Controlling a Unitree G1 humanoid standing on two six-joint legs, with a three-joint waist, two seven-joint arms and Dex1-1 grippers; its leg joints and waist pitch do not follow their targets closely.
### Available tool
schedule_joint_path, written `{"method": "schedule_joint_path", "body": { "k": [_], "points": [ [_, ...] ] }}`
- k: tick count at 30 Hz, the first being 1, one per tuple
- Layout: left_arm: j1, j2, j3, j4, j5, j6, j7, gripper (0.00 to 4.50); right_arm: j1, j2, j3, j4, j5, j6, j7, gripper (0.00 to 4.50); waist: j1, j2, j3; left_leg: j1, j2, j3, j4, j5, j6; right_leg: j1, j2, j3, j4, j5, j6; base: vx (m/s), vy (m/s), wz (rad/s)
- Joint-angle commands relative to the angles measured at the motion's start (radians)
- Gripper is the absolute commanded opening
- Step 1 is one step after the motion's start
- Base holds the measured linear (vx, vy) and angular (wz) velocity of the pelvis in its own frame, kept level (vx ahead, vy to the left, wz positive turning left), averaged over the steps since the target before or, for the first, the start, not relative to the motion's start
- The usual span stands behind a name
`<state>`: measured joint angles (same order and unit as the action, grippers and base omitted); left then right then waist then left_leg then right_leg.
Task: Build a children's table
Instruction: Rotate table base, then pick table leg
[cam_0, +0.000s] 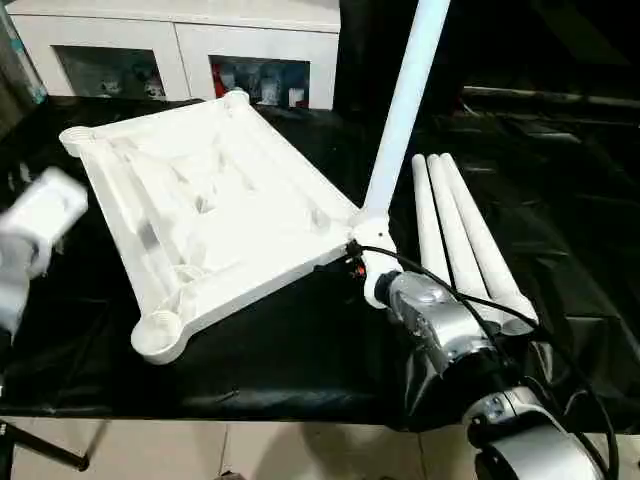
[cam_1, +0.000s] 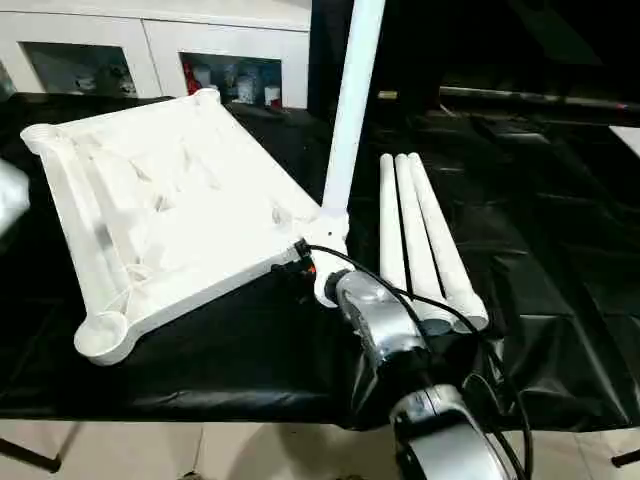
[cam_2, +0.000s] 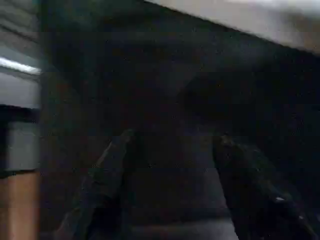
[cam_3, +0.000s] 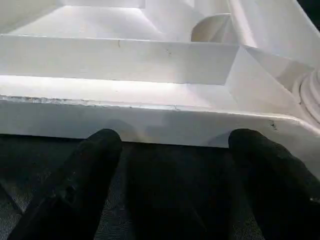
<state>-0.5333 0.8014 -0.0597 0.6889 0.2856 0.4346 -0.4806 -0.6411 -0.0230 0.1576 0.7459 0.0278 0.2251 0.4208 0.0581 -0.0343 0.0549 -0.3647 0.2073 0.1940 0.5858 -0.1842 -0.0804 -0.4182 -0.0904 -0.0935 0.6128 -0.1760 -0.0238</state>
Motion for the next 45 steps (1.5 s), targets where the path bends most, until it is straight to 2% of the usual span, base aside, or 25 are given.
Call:
{"method": "schedule_joint_path", "body": {
  "k": [1, 7, 9, 10, 13, 16, 17, 19, 20, 21, 22, 24, 26, 27, 28, 30, 31, 35, 36, 38, 39, 40, 43, 44, 45],
  "points": [
    [0.020, -0.027, -0.010, -0.069, -0.044, 0.027, -0.067, 2.90, -0.026, 0.006, -0.004, 0.019, -0.002, -0.023, 0.003, 3.83, 0.001, 0.033, -0.064, 0.023, 0.030, -0.016, -0.076, -0.251, -0.049, 0.050, -0.063, 0.063, -0.064, -0.168, -0.211, 0.000, 0.000, 0.00],
    [0.064, -0.078, -0.008, -0.221, -0.153, 0.075, -0.195, 3.35, -0.039, 0.002, -0.003, 0.046, -0.009, -0.056, 0.023, 3.83, 0.001, 0.030, -0.063, 0.018, 0.028, -0.016, -0.075, -0.257, -0.044, 0.053, -0.060, 0.062, -0.064, -0.181, -0.209, 0.000, 0.000, 0.00],
    [0.081, -0.086, -0.025, -0.282, -0.181, 0.082, -0.249, 3.41, -0.031, -0.012, 0.009, 0.025, -0.019, -0.061, 0.041, 3.83, 0.002, 0.029, -0.064, 0.020, 0.029, -0.015, -0.074, -0.239, -0.039, 0.052, -0.060, 0.061, -0.063, -0.167, -0.215, 0.000, 0.000, 0.00],
    [0.089, -0.092, -0.038, -0.310, -0.187, 0.073, -0.269, 3.58, -0.023, -0.024, 0.012, -0.008, -0.019, -0.050, 0.047, 3.83, 0.005, 0.034, -0.064, 0.022, 0.029, -0.014, -0.073, -0.232, -0.037, 0.050, -0.057, 0.062, -0.061, -0.153, -0.219, 0.000, 0.000, 0.00],
    [0.104, -0.113, -0.050, -0.369, -0.197, 0.100, -0.292, 3.75, -0.003, -0.053, 0.011, -0.092, -0.026, -0.012, 0.038, 3.83, 0.005, 0.029, -0.066, 0.018, 0.027, -0.013, -0.072, -0.195, -0.033, 0.056, -0.050, 0.060, -0.053, -0.094, -0.216, 0.000, 0.000, 0.00],
    [0.107, -0.136, -0.067, -0.398, -0.193, 0.112, -0.281, 4.02, 0.034, -0.094, 0.011, -0.235, -0.048, 0.102, 0.006, 3.83, 0.004, 0.027, -0.068, 0.017, 0.024, -0.013, -0.070, -0.167, -0.026, 0.061, -0.049, 0.061, -0.052, -0.077, -0.203, 0.000, 0.000, 0.00],
    [0.102, -0.152, -0.081, -0.386, -0.163, 0.083, -0.240, 4.13, 0.058, -0.122, 0.000, -0.337, -0.040, 0.206, 0.011, 3.83, 0.004, 0.028, -0.066, 0.016, 0.022, -0.013, -0.071, -0.168, -0.023, 0.064, -0.044, 0.060, -0.057, -0.084, -0.193, 0.000, 0.000, 0.00],
    [0.099, -0.165, -0.087, -0.379, -0.146, 0.067, -0.209, 4.20, 0.073, -0.139, -0.011, -0.400, -0.030, 0.268, 0.018, 3.83, 0.003, 0.030, -0.068, 0.015, 0.021, -0.015, -0.071, -0.184, -0.027, 0.064, -0.047, 0.059, -0.057, -0.109, -0.183, 0.000, 0.000, 0.00],
    [0.089, -0.201, -0.091, -0.362, -0.127, 0.030, -0.151, 4.39, 0.088, -0.171, -0.059, -0.510, -0.009, 0.398, 0.003, 3.83, 0.000, 0.033, -0.065, 0.018, 0.020, -0.015, -0.071, -0.196, -0.027, 0.063, -0.042, 0.060, -0.063, -0.127, -0.174, 0.000, 0.000, 0.00],
    [0.084, -0.221, -0.089, -0.359, -0.126, 0.022, -0.128, 4.47, 0.091, -0.182, -0.084, -0.552, -0.002, 0.452, -0.009, 3.83, 0.001, 0.030, -0.062, 0.019, 0.020, -0.014, -0.072, -0.207, -0.025, 0.063, -0.040, 0.061, -0.068, -0.140, -0.165, 0.000, 0.000, 0.00],
    [0.084, -0.221, -0.089, -0.359, -0.126, 0.022, -0.128, 4.47, 0.091, -0.182, -0.084, -0.553, -0.002, 0.453, -0.009, 3.83, 0.005, 0.029, -0.065, 0.026, 0.022, -0.013, -0.069, -0.220, -0.027, 0.058, -0.043, 0.061, -0.071, -0.162, -0.162, 0.000, 0.000, 0.00],
    [0.077, -0.251, -0.082, -0.359, -0.131, 0.022, -0.102, 4.47, 0.095, -0.196, -0.121, -0.607, 0.008, 0.521, -0.025, 3.83, 0.003, 0.036, -0.062, 0.021, 0.019, -0.012, -0.069, -0.223, -0.030, 0.058, -0.043, 0.062, -0.073, -0.200, -0.161, 0.000, 0.000, 0.00],
    [0.066, -0.296, -0.084, -0.369, -0.142, 0.017, -0.087, 4.47, 0.099, -0.209, -0.170, -0.673, -0.006, 0.634, -0.068, 3.83, 0.004, 0.031, -0.063, 0.019, 0.020, -0.016, -0.070, -0.226, -0.034, 0.058, -0.044, 0.059, -0.077, -0.239, -0.146, 0.000, 0.000, 0.00],
    [0.062, -0.311, -0.088, -0.374, -0.145, 0.007, -0.083, 4.50, 0.099, -0.210, -0.188, -0.690, -0.008, 0.672, -0.085, 4.10, 0.006, 0.046, -0.063, 0.022, 0.019, -0.016, -0.069, -0.223, -0.038, 0.056, -0.044, 0.060, -0.077, -0.238, -0.146, 0.000, 0.000, 0.00],
    [0.060, -0.319, -0.092, -0.376, -0.147, 0.000, -0.079, 4.50, 0.101, -0.211, -0.197, -0.707, -0.009, 0.703, -0.095, 4.10, 0.004, 0.037, -0.064, 0.020, 0.019, -0.016, -0.068, -0.215, -0.037, 0.057, -0.043, 0.059, -0.078, -0.226, -0.145, 0.000, 0.000, 0.00],
    [0.058, -0.327, -0.098, -0.380, -0.151, -0.004, -0.083, 4.50, 0.101, -0.211, -0.210, -0.715, -0.012, 0.733, -0.108, 4.30, 0.003, 0.037, -0.068, 0.014, 0.017, -0.018, -0.067, -0.192, -0.037, 0.062, -0.045, 0.058, -0.073, -0.197, -0.146, 0.000, 0.000, 0.00],
    [0.056, -0.336, -0.107, -0.391, -0.155, 0.001, -0.098, 4.50, 0.096, -0.198, -0.249, -0.740, -0.001, 0.818, -0.129, 4.30, 0.002, 0.038, -0.067, 0.015, 0.016, -0.017, -0.066, -0.191, -0.036, 0.060, -0.043, 0.058, -0.074, -0.195, -0.147, 0.000, 0.000, 0.00],
    [0.055, -0.334, -0.107, -0.397, -0.153, 0.003, -0.106, 4.50, 0.089, -0.183, -0.285, -0.777, 0.023, 0.918, -0.144, 4.41, 0.001, 0.037, -0.070, 0.013, 0.015, -0.017, -0.063, -0.143, -0.027, 0.064, -0.042, 0.059, -0.065, -0.127, -0.165, 0.000, 0.000, 0.00],
    [0.057, -0.314, -0.108, -0.406, -0.149, 0.006, -0.122, 4.50, 0.084, -0.181, -0.296, -0.782, 0.029, 0.951, -0.146, 4.41, 0.000, 0.033, -0.070, 0.012, 0.016, -0.017, -0.063, -0.141, -0.026, 0.065, -0.042, 0.058, -0.065, -0.127, -0.166, 0.000, 0.000, 0.00],
    [0.058, -0.268, -0.101, -0.430, -0.143, 0.018, -0.157, 4.50, 0.075, -0.171, -0.322, -0.783, 0.048, 1.024, -0.147, 4.41, -0.001, 0.034, -0.070, 0.013, 0.017, -0.019, -0.063, -0.130, -0.028, 0.066, -0.042, 0.059, -0.061, -0.122, -0.168, 0.000, 0.000, 0.00],
    [0.059, -0.253, -0.097, -0.442, -0.148, 0.024, -0.176, 4.50, 0.073, -0.169, -0.327, -0.779, 0.049, 1.036, -0.151, 4.41, -0.001, 0.036, -0.070, 0.013, 0.016, -0.019, -0.063, -0.127, -0.028, 0.066, -0.043, 0.059, -0.060, -0.119, -0.169, 0.000, 0.000, 0.00],
    [0.059, -0.243, -0.095, -0.451, -0.152, 0.027, -0.191, 4.50, 0.072, -0.169, -0.328, -0.774, 0.048, 1.038, -0.155, 4.41, 0.000, 0.031, -0.069, 0.012, 0.017, -0.020, -0.064, -0.123, -0.028, 0.067, -0.045, 0.060, -0.059, -0.122, -0.169, 0.000, 0.000, 0.00],
    [0.061, -0.207, -0.094, -0.483, -0.168, 0.036, -0.244, 4.50, 0.066, -0.167, -0.333, -0.758, 0.051, 1.056, -0.161, 4.41, 0.000, 0.034, -0.067, 0.017, 0.016, -0.017, -0.063, -0.128, -0.039, 0.062, -0.044, 0.062, -0.061, -0.142, -0.168, 0.000, 0.000, 0.00],
    [0.063, -0.185, -0.094, -0.510, -0.184, 0.041, -0.284, 4.50, 0.060, -0.164, -0.337, -0.747, 0.051, 1.067, -0.164, 4.41, -0.001, 0.028, -0.065, 0.016, 0.016, -0.016, -0.064, -0.135, -0.042, 0.061, -0.042, 0.063, -0.063, -0.149, -0.165, 0.000, 0.000, 0.00],
    [0.063, -0.185, -0.094, -0.510, -0.184, 0.041, -0.284, 4.50, 0.060, -0.164, -0.337, -0.747, 0.051, 1.067, -0.164, 4.41, 0.001, 0.030, -0.066, 0.017, 0.016, -0.017, -0.064, -0.134, -0.044, 0.062, -0.044, 0.063, -0.060, -0.154, -0.165, 0.000, 0.000, 0.00]
  ]
}}
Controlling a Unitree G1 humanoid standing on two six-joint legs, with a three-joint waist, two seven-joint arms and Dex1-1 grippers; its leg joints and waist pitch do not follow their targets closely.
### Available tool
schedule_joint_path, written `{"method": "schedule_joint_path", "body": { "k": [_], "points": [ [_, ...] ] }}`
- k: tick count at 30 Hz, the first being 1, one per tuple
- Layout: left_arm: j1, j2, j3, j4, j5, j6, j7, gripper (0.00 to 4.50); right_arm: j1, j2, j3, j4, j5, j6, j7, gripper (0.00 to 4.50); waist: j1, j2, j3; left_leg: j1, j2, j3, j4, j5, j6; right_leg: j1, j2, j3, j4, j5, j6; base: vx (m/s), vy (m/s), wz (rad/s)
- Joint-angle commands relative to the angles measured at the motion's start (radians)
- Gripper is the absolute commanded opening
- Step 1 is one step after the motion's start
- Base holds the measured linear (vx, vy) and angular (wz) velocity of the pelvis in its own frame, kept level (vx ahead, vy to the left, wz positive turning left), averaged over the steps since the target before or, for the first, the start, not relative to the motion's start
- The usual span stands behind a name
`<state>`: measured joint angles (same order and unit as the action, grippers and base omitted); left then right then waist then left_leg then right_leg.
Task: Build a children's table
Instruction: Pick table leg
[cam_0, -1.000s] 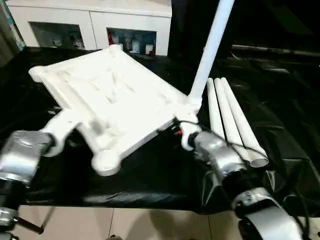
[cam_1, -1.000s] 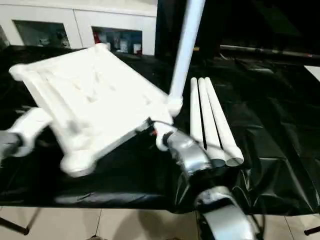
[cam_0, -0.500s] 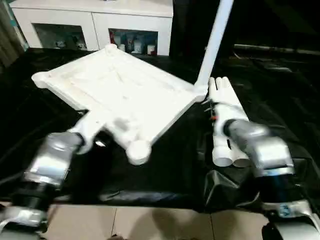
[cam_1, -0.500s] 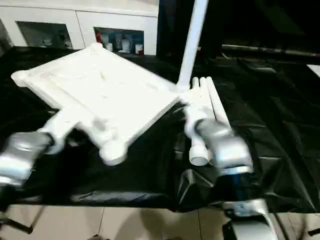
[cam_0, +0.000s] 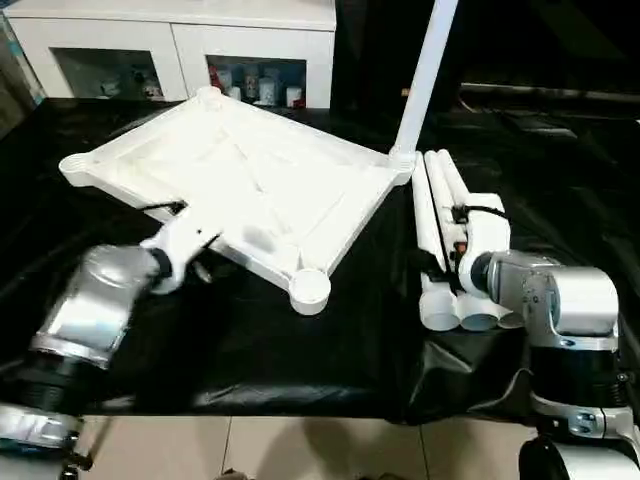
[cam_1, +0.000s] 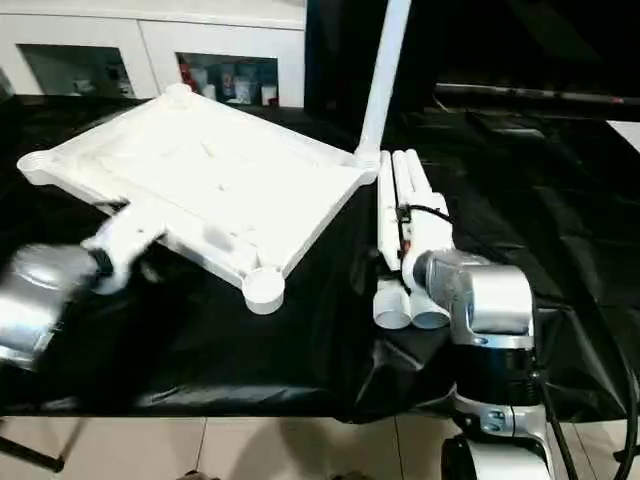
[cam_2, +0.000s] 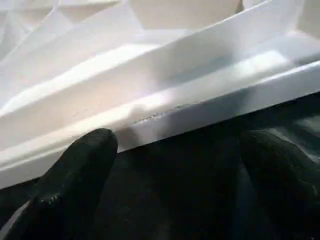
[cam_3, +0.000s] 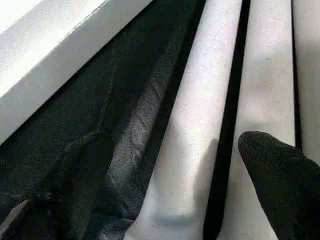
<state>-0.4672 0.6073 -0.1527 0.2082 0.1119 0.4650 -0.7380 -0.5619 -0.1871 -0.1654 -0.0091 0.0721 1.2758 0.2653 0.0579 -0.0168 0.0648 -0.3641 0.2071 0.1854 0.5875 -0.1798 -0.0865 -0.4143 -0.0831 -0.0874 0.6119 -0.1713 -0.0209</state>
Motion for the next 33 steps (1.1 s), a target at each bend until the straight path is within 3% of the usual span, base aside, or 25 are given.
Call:
{"method": "schedule_joint_path", "body": {
  "k": [1, 4, 6, 8, 9, 12, 14, 17, 20, 21, 22, 33],
  "points": [
    [0.001, 0.035, -0.003, -0.067, -0.032, 0.015, -0.077, 4.50, -0.026, 0.000, -0.013, 0.022, 0.006, 0.033, -0.012, 4.41, 0.003, 0.011, -0.077, 0.018, 0.017, -0.008, -0.066, -0.129, -0.038, 0.057, -0.053, 0.057, -0.058, -0.160, -0.172, 0.000, 0.000, 0.00],
    [0.010, 0.068, -0.006, -0.127, -0.073, 0.031, -0.150, 4.50, -0.035, 0.002, -0.016, 0.040, 0.003, 0.053, -0.023, 4.41, 0.002, 0.013, -0.074, 0.018, 0.016, -0.007, -0.066, -0.139, -0.048, 0.055, -0.052, 0.058, -0.059, -0.174, -0.170, 0.000, 0.000, 0.00],
    [0.020, 0.085, -0.019, -0.188, -0.110, 0.045, -0.207, 4.50, -0.049, 0.004, -0.016, 0.075, 0.009, 0.072, -0.028, 4.41, 0.001, 0.002, -0.074, 0.018, 0.015, -0.006, -0.067, -0.135, -0.049, 0.056, -0.052, 0.058, -0.057, -0.178, -0.167, 0.000, 0.000, 0.00],
    [0.025, 0.084, -0.032, -0.243, -0.148, 0.042, -0.260, 4.50, -0.070, 0.009, -0.021, 0.134, 0.013, 0.069, -0.036, 4.41, 0.002, 0.007, -0.072, 0.018, 0.017, -0.005, -0.066, -0.140, -0.054, 0.053, -0.053, 0.058, -0.059, -0.196, -0.168, 0.000, 0.000, 0.00],
    [0.025, 0.084, -0.032, -0.243, -0.148, 0.042, -0.260, 4.50, -0.070, 0.009, -0.021, 0.134, 0.013, 0.069, -0.036, 4.41, 0.001, 0.004, -0.074, 0.018, 0.016, -0.005, -0.066, -0.140, -0.055, 0.054, -0.052, 0.059, -0.058, -0.196, -0.168, 0.000, 0.000, 0.00],
    [0.015, 0.076, -0.044, -0.270, -0.169, 0.036, -0.291, 4.50, -0.100, 0.008, -0.027, 0.208, 0.012, 0.042, -0.041, 4.41, 0.001, -0.002, -0.074, 0.016, 0.015, -0.003, -0.065, -0.126, -0.052, 0.056, -0.051, 0.059, -0.057, -0.184, -0.165, 0.000, 0.000, 0.00],
    [0.008, 0.073, -0.050, -0.279, -0.182, 0.038, -0.308, 4.50, -0.121, 0.007, -0.032, 0.250, 0.014, 0.035, -0.040, 4.41, 0.001, 0.000, -0.073, 0.016, 0.014, -0.003, -0.064, -0.131, -0.053, 0.055, -0.052, 0.059, -0.058, -0.206, -0.160, 0.000, 0.000, 0.00],
    [-0.011, 0.072, -0.067, -0.306, -0.210, 0.048, -0.353, 4.50, -0.175, -0.002, -0.047, 0.368, 0.015, -0.003, -0.047, 4.41, 0.001, -0.011, -0.074, 0.014, 0.013, -0.002, -0.063, -0.121, -0.051, 0.057, -0.052, 0.059, -0.057, -0.212, -0.155, 0.000, 0.000, 0.00],
    [-0.022, 0.070, -0.075, -0.323, -0.228, 0.050, -0.377, 4.50, -0.206, -0.008, -0.058, 0.439, 0.017, -0.020, -0.051, 4.41, 0.002, -0.009, -0.074, 0.014, 0.014, -0.002, -0.061, -0.115, -0.055, 0.057, -0.053, 0.059, -0.055, -0.205, -0.158, 0.000, 0.000, 0.00],
    [-0.027, 0.069, -0.079, -0.329, -0.236, 0.053, -0.385, 4.50, -0.217, -0.011, -0.059, 0.467, 0.017, -0.031, -0.052, 4.41, 0.002, -0.015, -0.075, 0.012, 0.013, -0.003, -0.062, -0.109, -0.053, 0.059, -0.053, 0.059, -0.052, -0.199, -0.158, 0.000, 0.000, 0.00],
    [-0.030, 0.069, -0.084, -0.332, -0.237, 0.053, -0.389, 4.50, -0.226, -0.013, -0.061, 0.489, 0.019, -0.036, -0.051, 4.41, 0.002, -0.014, -0.075, 0.012, 0.013, -0.002, -0.061, -0.107, -0.053, 0.058, -0.052, 0.059, -0.051, -0.195, -0.159, 0.000, 0.000, 0.00],
    [-0.052, 0.059, -0.098, -0.345, -0.252, 0.064, -0.401, 4.50, -0.298, -0.026, -0.090, 0.665, 0.029, -0.114, -0.069, 3.57, 0.002, -0.021, -0.076, 0.011, 0.012, 0.000, -0.057, -0.110, -0.053, 0.059, -0.049, 0.059, -0.050, -0.193, -0.156, 0.000, 0.000, 0.00]
  ]
}}
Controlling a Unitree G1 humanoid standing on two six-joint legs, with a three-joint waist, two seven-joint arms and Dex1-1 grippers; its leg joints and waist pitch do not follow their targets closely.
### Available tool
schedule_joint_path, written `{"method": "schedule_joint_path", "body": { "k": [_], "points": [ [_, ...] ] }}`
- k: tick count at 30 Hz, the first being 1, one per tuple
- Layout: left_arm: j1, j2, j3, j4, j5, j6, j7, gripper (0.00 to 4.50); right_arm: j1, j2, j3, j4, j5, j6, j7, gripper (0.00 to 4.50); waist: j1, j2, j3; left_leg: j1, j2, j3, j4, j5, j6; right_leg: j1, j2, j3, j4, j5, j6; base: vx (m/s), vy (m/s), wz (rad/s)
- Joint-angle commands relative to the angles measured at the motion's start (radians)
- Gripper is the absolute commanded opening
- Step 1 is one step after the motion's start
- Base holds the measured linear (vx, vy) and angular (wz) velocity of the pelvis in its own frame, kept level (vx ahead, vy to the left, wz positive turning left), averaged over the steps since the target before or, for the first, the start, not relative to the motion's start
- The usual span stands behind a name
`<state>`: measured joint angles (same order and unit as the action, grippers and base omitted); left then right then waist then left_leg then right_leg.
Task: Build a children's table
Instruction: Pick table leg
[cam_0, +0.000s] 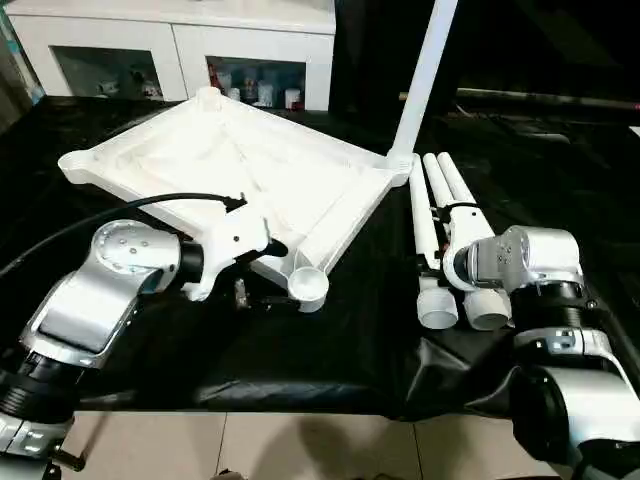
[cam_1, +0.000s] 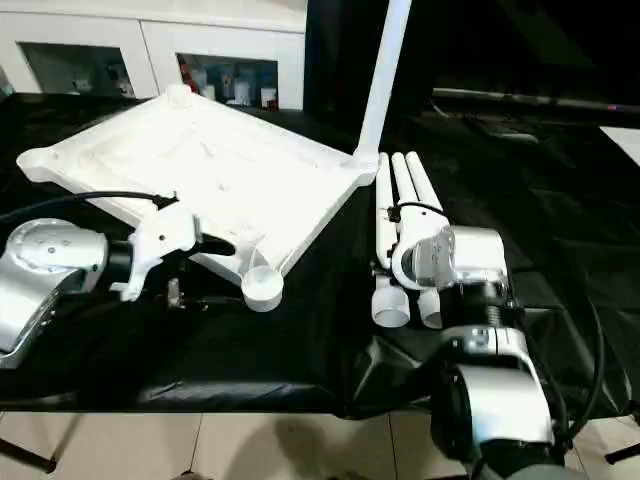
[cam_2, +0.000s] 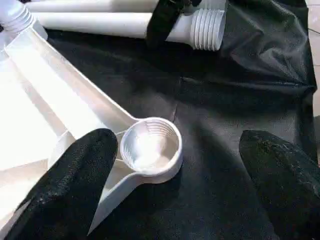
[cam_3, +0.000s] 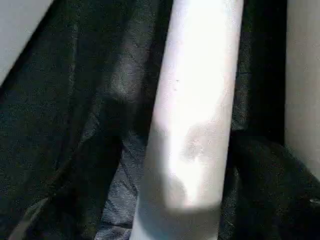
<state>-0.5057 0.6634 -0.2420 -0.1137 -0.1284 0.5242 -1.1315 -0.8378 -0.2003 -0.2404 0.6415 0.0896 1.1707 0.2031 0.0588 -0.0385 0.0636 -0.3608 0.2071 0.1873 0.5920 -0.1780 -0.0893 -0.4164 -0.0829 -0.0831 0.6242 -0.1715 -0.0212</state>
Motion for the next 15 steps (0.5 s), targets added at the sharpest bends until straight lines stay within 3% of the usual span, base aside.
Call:
{"method": "schedule_joint_path", "body": {
  "k": [1, 9, 14, 15],
  "points": [
    [-0.014, 0.003, -0.009, -0.024, -0.012, 0.005, -0.008, 4.50, -0.023, -0.013, -0.016, 0.016, 0.011, -0.010, -0.007, 3.46, 0.001, 0.001, -0.075, 0.008, 0.013, -0.002, -0.061, -0.114, -0.051, 0.061, -0.050, 0.055, -0.062, -0.199, -0.155, 0.000, 0.000, 0.00],
    [-0.024, -0.004, -0.012, -0.028, -0.033, 0.015, -0.022, 4.50, -0.050, -0.011, -0.044, 0.097, 0.025, -0.070, -0.037, 2.90, 0.000, 0.004, -0.075, 0.007, 0.011, -0.002, -0.059, -0.136, -0.056, 0.058, -0.048, 0.054, -0.063, -0.221, -0.152, 0.000, 0.000, 0.00],
    [-0.032, -0.005, -0.010, -0.014, -0.037, 0.015, -0.023, 4.50, -0.053, -0.008, -0.074, 0.103, 0.034, -0.096, -0.065, 2.29, -0.001, 0.004, -0.076, 0.007, 0.010, -0.002, -0.059, -0.137, -0.058, 0.059, -0.046, 0.054, -0.062, -0.222, -0.147, 0.000, 0.000, 0.00],
    [-0.033, -0.004, -0.010, -0.013, -0.038, 0.015, -0.024, 4.50, -0.055, -0.008, -0.075, 0.106, 0.036, -0.098, -0.067, 2.16, 0.000, 0.009, -0.076, 0.007, 0.010, -0.003, -0.058, -0.132, -0.058, 0.059, -0.046, 0.053, -0.061, -0.213, -0.149, 0.000, 0.000, 0.00]
  ]
}}
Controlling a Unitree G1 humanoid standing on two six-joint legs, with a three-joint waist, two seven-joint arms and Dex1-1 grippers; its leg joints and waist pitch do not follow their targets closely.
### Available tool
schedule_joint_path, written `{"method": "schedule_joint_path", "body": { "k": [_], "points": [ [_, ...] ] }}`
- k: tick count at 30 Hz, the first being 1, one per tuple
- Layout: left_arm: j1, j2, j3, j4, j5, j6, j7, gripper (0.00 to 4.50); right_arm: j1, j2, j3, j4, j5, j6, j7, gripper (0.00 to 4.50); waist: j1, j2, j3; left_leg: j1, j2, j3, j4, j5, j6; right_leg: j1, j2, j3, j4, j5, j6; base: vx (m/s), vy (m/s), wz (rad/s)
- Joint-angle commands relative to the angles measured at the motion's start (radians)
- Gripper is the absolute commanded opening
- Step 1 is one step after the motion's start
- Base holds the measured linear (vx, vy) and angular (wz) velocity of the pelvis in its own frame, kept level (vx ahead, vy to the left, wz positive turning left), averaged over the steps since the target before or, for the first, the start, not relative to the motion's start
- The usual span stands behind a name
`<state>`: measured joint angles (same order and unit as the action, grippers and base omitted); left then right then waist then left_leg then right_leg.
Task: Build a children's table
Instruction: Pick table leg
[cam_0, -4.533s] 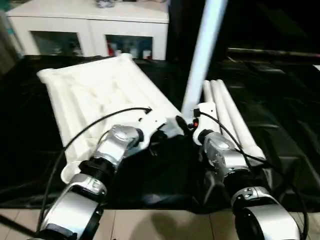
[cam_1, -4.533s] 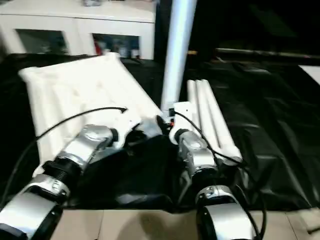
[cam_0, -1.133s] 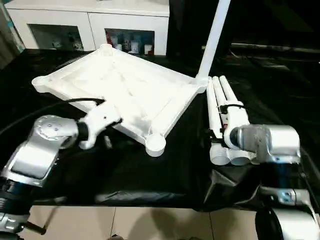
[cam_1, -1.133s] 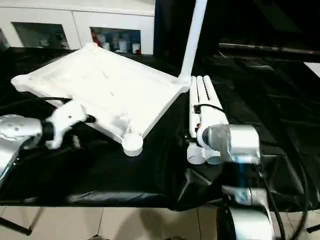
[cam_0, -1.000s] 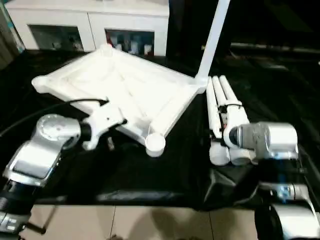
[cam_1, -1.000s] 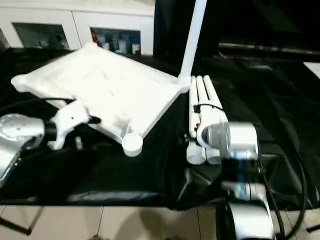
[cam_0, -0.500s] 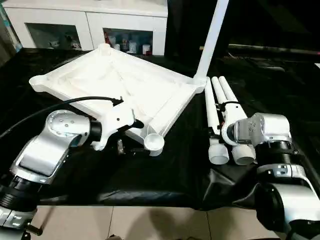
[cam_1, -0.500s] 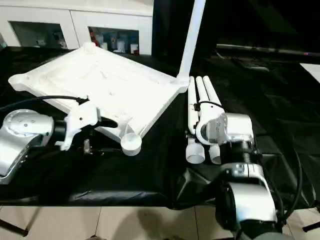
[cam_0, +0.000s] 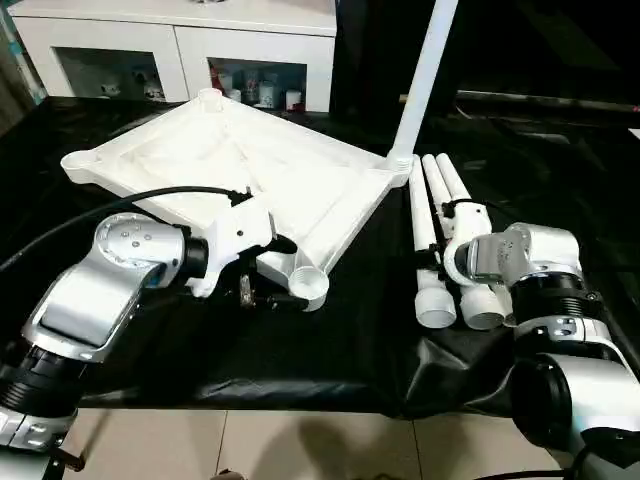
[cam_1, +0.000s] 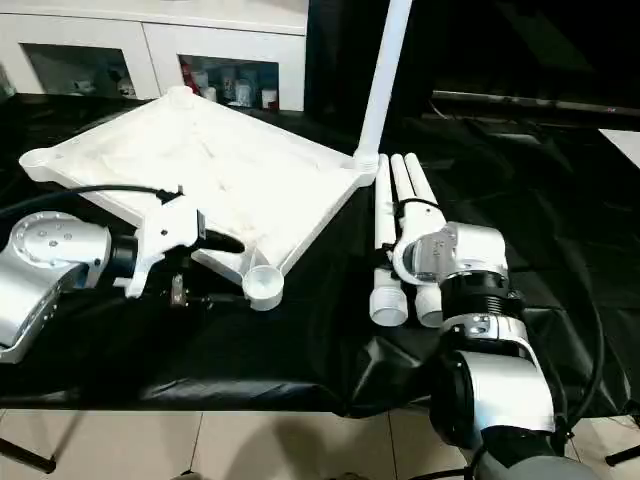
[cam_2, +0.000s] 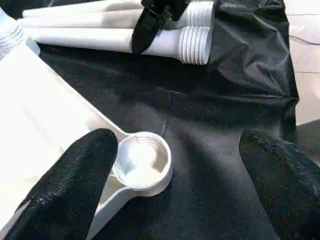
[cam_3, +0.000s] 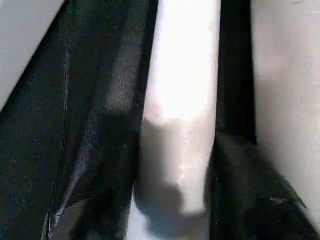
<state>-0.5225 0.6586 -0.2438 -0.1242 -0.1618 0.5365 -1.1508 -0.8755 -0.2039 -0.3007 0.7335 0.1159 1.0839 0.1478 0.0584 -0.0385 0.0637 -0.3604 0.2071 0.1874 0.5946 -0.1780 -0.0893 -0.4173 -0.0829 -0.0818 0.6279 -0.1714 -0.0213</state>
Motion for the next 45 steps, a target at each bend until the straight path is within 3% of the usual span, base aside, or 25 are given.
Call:
{"method": "schedule_joint_path", "body": {
  "k": [1, 9, 10, 15, 19, 20, 21, 22, 23, 24, 25, 27, 32, 34, 36, 37, 38, 39, 42, 45],
  "points": [
    [-0.017, 0.001, -0.008, -0.002, -0.006, 0.004, -0.005, 4.50, -0.016, -0.002, -0.019, 0.014, 0.013, -0.012, -0.016, 2.16, 0.000, 0.008, -0.077, 0.007, 0.011, -0.003, -0.061, -0.132, -0.058, 0.059, -0.045, 0.052, -0.065, -0.208, -0.150, 0.000, 0.000, 0.00],
    [-0.026, 0.002, -0.010, 0.006, -0.011, 0.006, -0.005, 4.50, 0.005, 0.007, -0.038, -0.007, 0.034, -0.012, -0.045, 1.86, -0.001, 0.016, -0.077, 0.010, 0.010, -0.003, -0.061, -0.150, -0.065, 0.060, -0.043, 0.051, -0.065, -0.193, -0.162, 0.000, 0.000, 0.00],
    [-0.028, 0.002, -0.008, 0.007, -0.013, 0.007, -0.005, 4.50, 0.010, 0.010, -0.045, -0.024, 0.037, -0.013, -0.048, 1.86, 0.000, 0.020, -0.078, 0.009, 0.009, -0.004, -0.061, -0.151, -0.066, 0.061, -0.043, 0.051, -0.063, -0.188, -0.164, 0.000, 0.000, 0.00],
    [-0.036, 0.001, 0.003, 0.020, -0.017, 0.000, -0.005, 4.50, 0.039, 0.030, -0.067, -0.132, 0.050, -0.014, -0.082, 1.86, 0.000, 0.019, -0.079, 0.011, 0.009, -0.004, -0.061, -0.148, -0.067, 0.061, -0.042, 0.051, -0.063, -0.175, -0.163, 0.000, 0.000, 0.00],
    [-0.051, -0.043, 0.046, 0.038, -0.042, -0.029, 0.032, 4.50, 0.130, 0.106, -0.112, -0.379, 0.079, -0.181, -0.139, 1.86, 0.003, 0.021, -0.079, 0.009, 0.009, -0.003, -0.062, -0.129, -0.066, 0.061, -0.044, 0.053, -0.063, -0.155, -0.150, 0.000, 0.000, 0.00],
    [-0.051, -0.043, 0.046, 0.038, -0.042, -0.029, 0.032, 4.50, 0.130, 0.106, -0.112, -0.379, 0.079, -0.181, -0.139, 1.86, 0.003, 0.020, -0.081, 0.010, 0.010, -0.004, -0.062, -0.132, -0.065, 0.062, -0.044, 0.053, -0.061, -0.156, -0.152, 0.000, 0.000, 0.00],
    [-0.057, -0.067, 0.062, 0.048, -0.051, -0.044, 0.053, 4.50, 0.172, 0.145, -0.133, -0.464, 0.102, -0.264, -0.149, 1.86, 0.003, 0.024, -0.081, 0.010, 0.009, -0.006, -0.063, -0.134, -0.065, 0.063, -0.043, 0.052, -0.060, -0.160, -0.153, 0.000, 0.000, 0.00],
    [-0.057, -0.067, 0.062, 0.048, -0.051, -0.044, 0.053, 4.50, 0.172, 0.145, -0.133, -0.464, 0.102, -0.264, -0.149, 1.86, 0.002, 0.022, -0.078, 0.009, 0.009, -0.004, -0.063, -0.146, -0.063, 0.059, -0.043, 0.055, -0.065, -0.170, -0.142, 0.000, 0.000, 0.00],
    [-0.068, -0.122, 0.101, 0.068, -0.082, -0.059, 0.097, 4.50, 0.217, 0.181, -0.138, -0.541, 0.114, -0.342, -0.147, 1.86, -0.001, 0.025, -0.078, 0.008, 0.008, -0.008, -0.066, -0.149, -0.067, 0.064, -0.040, 0.054, -0.063, -0.186, -0.141, 0.000, 0.000, 0.00],
    [-0.069, -0.128, 0.105, 0.070, -0.085, -0.061, 0.102, 4.50, 0.221, 0.184, -0.138, -0.548, 0.115, -0.351, -0.145, 1.86, 0.002, 0.026, -0.076, 0.014, 0.007, 0.000, -0.061, -0.168, -0.065, 0.054, -0.040, 0.059, -0.072, -0.192, -0.134, 0.000, 0.000, 0.00],
    [-0.076, -0.160, 0.126, 0.084, -0.102, -0.071, 0.132, 4.50, 0.248, 0.198, -0.130, -0.587, 0.116, -0.394, -0.138, 1.86, 0.003, 0.026, -0.077, 0.019, 0.008, -0.002, -0.061, -0.177, -0.065, 0.052, -0.040, 0.059, -0.071, -0.194, -0.139, 0.000, 0.000, 0.00],
    [-0.111, -0.280, 0.208, 0.147, -0.159, -0.088, 0.254, 4.50, 0.317, 0.225, -0.094, -0.680, 0.095, -0.582, -0.112, 1.86, 0.005, 0.020, -0.079, 0.011, 0.007, -0.004, -0.063, -0.181, -0.052, 0.060, -0.040, 0.059, -0.074, -0.198, -0.142, 0.000, 0.000, 0.00],
    [-0.149, -0.378, 0.283, 0.208, -0.218, -0.086, 0.348, 4.50, 0.363, 0.239, -0.051, -0.765, 0.116, -0.723, -0.022, 1.86, -0.004, 0.014, -0.076, 0.002, 0.001, -0.004, -0.060, -0.177, -0.024, 0.065, -0.037, 0.058, -0.080, -0.237, -0.113, 0.000, 0.000, 0.00],
    [-0.183, -0.425, 0.319, 0.231, -0.258, -0.046, 0.385, 4.50, 0.388, 0.205, 0.037, -0.800, 0.145, -0.724, 0.130, 1.86, -0.004, 0.012, -0.077, -0.001, -0.001, -0.005, -0.058, -0.174, -0.008, 0.069, -0.034, 0.057, -0.083, -0.251, -0.107, 0.000, 0.000, 0.00],
    [-0.207, -0.452, 0.335, 0.231, -0.303, 0.013, 0.385, 4.50, 0.398, 0.179, 0.092, -0.814, 0.188, -0.664, 0.239, 1.85, -0.005, 0.011, -0.074, -0.003, 0.002, -0.007, -0.059, -0.170, 0.010, 0.070, -0.035, 0.057, -0.083, -0.247, -0.114, 0.000, 0.000, 0.00],
    [-0.207, -0.452, 0.335, 0.231, -0.303, 0.013, 0.385, 4.50, 0.398, 0.179, 0.092, -0.814, 0.188, -0.664, 0.239, 1.85, -0.006, 0.010, -0.074, -0.002, 0.003, -0.007, -0.058, -0.175, 0.019, 0.068, -0.036, 0.056, -0.086, -0.271, -0.116, 0.000, 0.000, 0.00],
    [-0.221, -0.463, 0.331, 0.226, -0.337, 0.060, 0.374, 4.50, 0.397, 0.160, 0.118, -0.810, 0.231, -0.602, 0.298, 1.84, -0.008, 0.005, -0.072, -0.001, 0.002, -0.007, -0.057, -0.177, 0.021, 0.065, -0.035, 0.057, -0.089, -0.293, -0.116, 0.000, 0.000, 0.00],
    [-0.224, -0.465, 0.328, 0.224, -0.346, 0.077, 0.370, 4.50, 0.396, 0.153, 0.127, -0.810, 0.244, -0.582, 0.319, 1.84, -0.007, 0.007, -0.073, 0.001, 0.001, -0.006, -0.056, -0.177, 0.024, 0.065, -0.034, 0.056, -0.089, -0.299, -0.120, 0.000, 0.000, 0.00],
    [-0.246, -0.478, 0.311, 0.221, -0.383, 0.148, 0.360, 4.50, 0.392, 0.105, 0.184, -0.813, 0.299, -0.498, 0.433, 1.84, 0.001, 0.010, -0.074, 0.002, 0.006, -0.007, -0.056, -0.154, 0.029, 0.065, -0.033, 0.059, -0.083, -0.239, -0.144, 0.000, 0.000, 0.00],
    [-0.280, -0.513, 0.334, 0.245, -0.422, 0.206, 0.411, 4.50, 0.394, 0.076, 0.214, -0.820, 0.335, -0.480, 0.515, 1.84, 0.010, 0.010, -0.076, 0.005, 0.008, -0.005, -0.054, -0.153, 0.024, 0.063, -0.036, 0.059, -0.084, -0.230, -0.155, 0.000, 0.000, 0.00]
  ]
}}
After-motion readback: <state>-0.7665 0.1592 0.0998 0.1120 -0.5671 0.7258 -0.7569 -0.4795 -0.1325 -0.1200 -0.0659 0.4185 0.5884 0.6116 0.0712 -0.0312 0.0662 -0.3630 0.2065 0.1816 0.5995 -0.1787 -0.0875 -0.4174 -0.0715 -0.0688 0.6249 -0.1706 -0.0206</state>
